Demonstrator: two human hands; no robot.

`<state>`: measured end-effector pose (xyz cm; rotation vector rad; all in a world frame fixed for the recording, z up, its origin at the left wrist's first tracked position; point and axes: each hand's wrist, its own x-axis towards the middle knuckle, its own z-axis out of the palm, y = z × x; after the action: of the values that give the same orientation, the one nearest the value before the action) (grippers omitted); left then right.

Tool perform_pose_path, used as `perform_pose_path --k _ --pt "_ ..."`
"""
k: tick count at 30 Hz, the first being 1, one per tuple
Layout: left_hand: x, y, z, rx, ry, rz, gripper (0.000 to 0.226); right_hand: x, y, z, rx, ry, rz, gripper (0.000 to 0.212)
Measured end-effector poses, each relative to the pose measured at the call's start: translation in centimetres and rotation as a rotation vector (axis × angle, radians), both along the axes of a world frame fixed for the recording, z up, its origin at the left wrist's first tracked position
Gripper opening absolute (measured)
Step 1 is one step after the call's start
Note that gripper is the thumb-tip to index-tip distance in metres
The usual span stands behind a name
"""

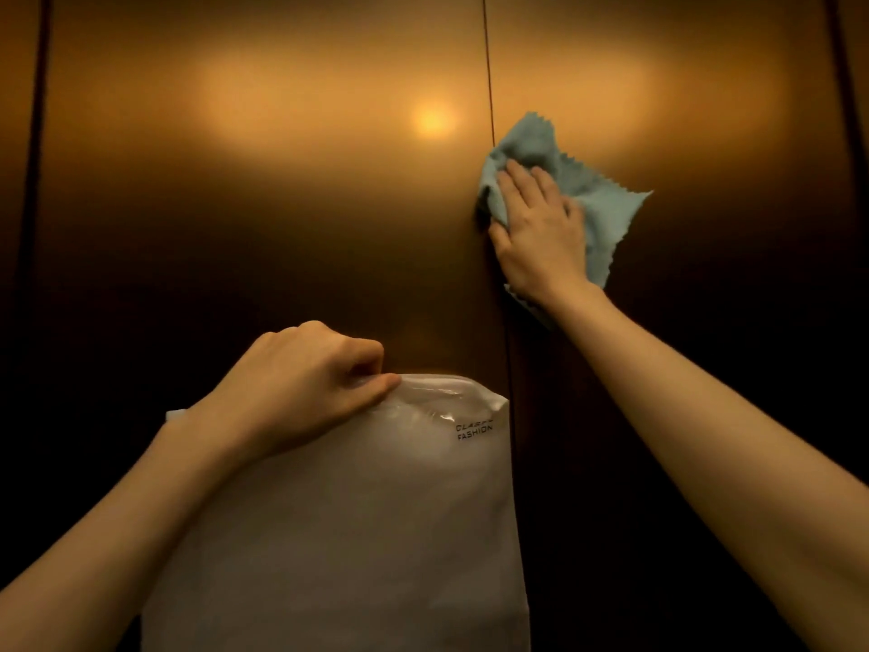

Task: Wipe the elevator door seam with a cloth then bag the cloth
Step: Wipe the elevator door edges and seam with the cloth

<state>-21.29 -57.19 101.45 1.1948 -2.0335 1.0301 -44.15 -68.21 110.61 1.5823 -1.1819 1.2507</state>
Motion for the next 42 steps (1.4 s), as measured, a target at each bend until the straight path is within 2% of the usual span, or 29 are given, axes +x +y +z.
perform_pose_path --k 4,13,18,22,28,36,42 --pt "0.8 -0.4 0.6 -0.103 -0.063 -0.085 0.04 0.6 -0.6 -0.7 -0.025 0.021 -0.025 0.059" --pt "1.5 -1.8 2.1 -0.346 -0.259 -0.18 0.037 0.9 -0.7 5.9 -0.011 0.026 -0.015 0.056" --pt "2.1 -3.8 2.6 -0.475 -0.317 -0.163 0.036 0.2 -1.2 8.7 -0.027 0.08 -0.047 0.056" --pt "3.2 -6.0 3.3 -0.534 -0.299 -0.162 0.044 0.5 -1.8 9.9 -0.056 0.058 -0.03 0.055" --pt "4.0 -8.2 4.8 -0.689 -0.21 -0.098 0.039 1.5 -2.4 12.5 -0.103 0.005 -0.002 0.054" --pt "2.8 -10.4 5.7 -0.656 -0.064 0.038 0.039 2.0 -2.5 14.0 -0.131 -0.035 0.027 0.054" --pt "3.1 -11.0 5.0 -0.69 -0.065 -0.039 0.038 2.0 -2.7 14.6 -0.153 -0.034 0.024 0.054"
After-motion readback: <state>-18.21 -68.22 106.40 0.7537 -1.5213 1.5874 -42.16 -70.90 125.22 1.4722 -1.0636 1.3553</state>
